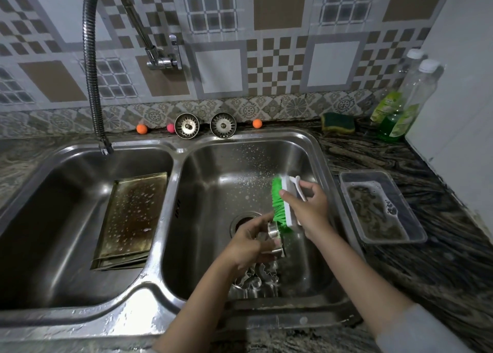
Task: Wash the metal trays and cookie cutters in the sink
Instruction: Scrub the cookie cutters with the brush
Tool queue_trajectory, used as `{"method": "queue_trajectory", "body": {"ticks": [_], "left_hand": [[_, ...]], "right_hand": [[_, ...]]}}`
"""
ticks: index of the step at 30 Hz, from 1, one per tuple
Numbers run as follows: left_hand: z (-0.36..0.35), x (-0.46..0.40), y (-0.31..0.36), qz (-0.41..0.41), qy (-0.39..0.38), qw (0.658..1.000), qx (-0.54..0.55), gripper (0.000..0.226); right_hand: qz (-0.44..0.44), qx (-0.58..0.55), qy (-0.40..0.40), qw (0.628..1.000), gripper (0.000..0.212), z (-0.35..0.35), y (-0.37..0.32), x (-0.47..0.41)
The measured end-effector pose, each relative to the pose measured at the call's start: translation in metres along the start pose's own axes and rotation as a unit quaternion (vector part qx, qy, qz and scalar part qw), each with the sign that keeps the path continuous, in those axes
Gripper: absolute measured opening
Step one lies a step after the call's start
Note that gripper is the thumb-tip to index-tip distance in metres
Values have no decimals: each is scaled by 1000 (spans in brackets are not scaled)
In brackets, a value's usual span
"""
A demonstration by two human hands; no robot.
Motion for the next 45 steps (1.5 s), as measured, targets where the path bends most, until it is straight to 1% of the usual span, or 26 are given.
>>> {"method": "queue_trajectory", "body": {"ticks": [2, 4, 5, 6, 7, 9, 11, 12, 13, 15, 16, 17, 19, 20, 21, 23, 26, 29, 31, 36, 41, 45], "left_hand": [[10, -4, 5, -5, 39, 999, 12, 62], [21, -6, 13, -17, 65, 998, 14, 64], [23, -7, 16, -30, 64, 997, -6, 62], [23, -8, 19, -40, 61, 997, -38, 59], [20, -8, 21, -51, 60, 994, -69, 58], [12, -7, 21, -70, 60, 988, -128, 59], [1, -7, 15, -63, 44, 980, -181, 60], [-3, -6, 12, -49, 37, 984, -169, 58], [-5, -4, 10, -32, 41, 990, -132, 53], [-1, -6, 9, -10, 51, 997, -57, 45], [6, -8, 9, -7, 65, 997, -33, 47], [15, -9, 10, -9, 82, 997, -13, 53], [27, -8, 15, -25, 106, 994, -7, 61], [28, -7, 18, -36, 100, 994, -9, 62], [26, -6, 20, -47, 79, 996, -6, 61], [19, -5, 20, -57, 33, 998, 6, 61], [14, 0, 11, -38, -10, 999, 14, 65], [16, 8, 5, -22, -28, 999, 18, 64], [25, 12, 6, -29, -26, 998, 52, 68], [48, 34, 18, -64, 2, 992, 106, 69], [100, 72, 39, -111, 33, 988, 105, 70], [150, 109, 54, -111, 8, 986, 124, 84]], "right_hand": [[-18, -13, -9, 1000, 47, 3, 0, 6], [-48, -25, -75, 996, 45, -2, 4, 21], [-51, -20, -114, 992, 45, -6, 7, 31], [-41, -11, -128, 991, 44, -9, 8, 38], [-25, -5, -113, 993, 44, -9, 9, 39], [-1, 9, -49, 999, 43, -7, 4, 29], [9, 32, 5, 999, 44, -5, -2, 13], [2, 29, 26, 999, 46, -3, -4, 5], [-6, 13, 38, 999, 47, -1, -6, 0], [-27, -33, 37, 998, 48, 2, -7, 0], [-41, -54, 29, 997, 48, 4, -6, 4], [-54, -69, 14, 996, 48, 6, -4, 9], [-75, -76, -45, 993, 48, 6, 3, 23], [-77, -75, -79, 991, 46, 3, 6, 30], [-76, -73, -95, 990, 45, 0, 10, 35], [-74, -76, -77, 991, 44, -2, 12, 37], [-53, -72, -9, 996, 47, -2, 6, 26], [-61, -96, 34, 993, 48, 1, 1, 18], [-74, -110, 39, 990, 49, 1, 3, 17], [-102, -129, -4, 986, 49, -11, 8, 38], [-84, -92, -94, 988, 44, -44, -2, 64], [-68, -66, -128, 987, 40, -86, -11, 89]]}}
Point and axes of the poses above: each hand's wrist, its own x-axis away from the middle knuckle, its own z-axis out of the back of the hand, y = z × x, the point moved 6 cm from there along -x, towards the middle knuckle, and after that the axes turned 3 degrees about -y, right-handed, at the moved point
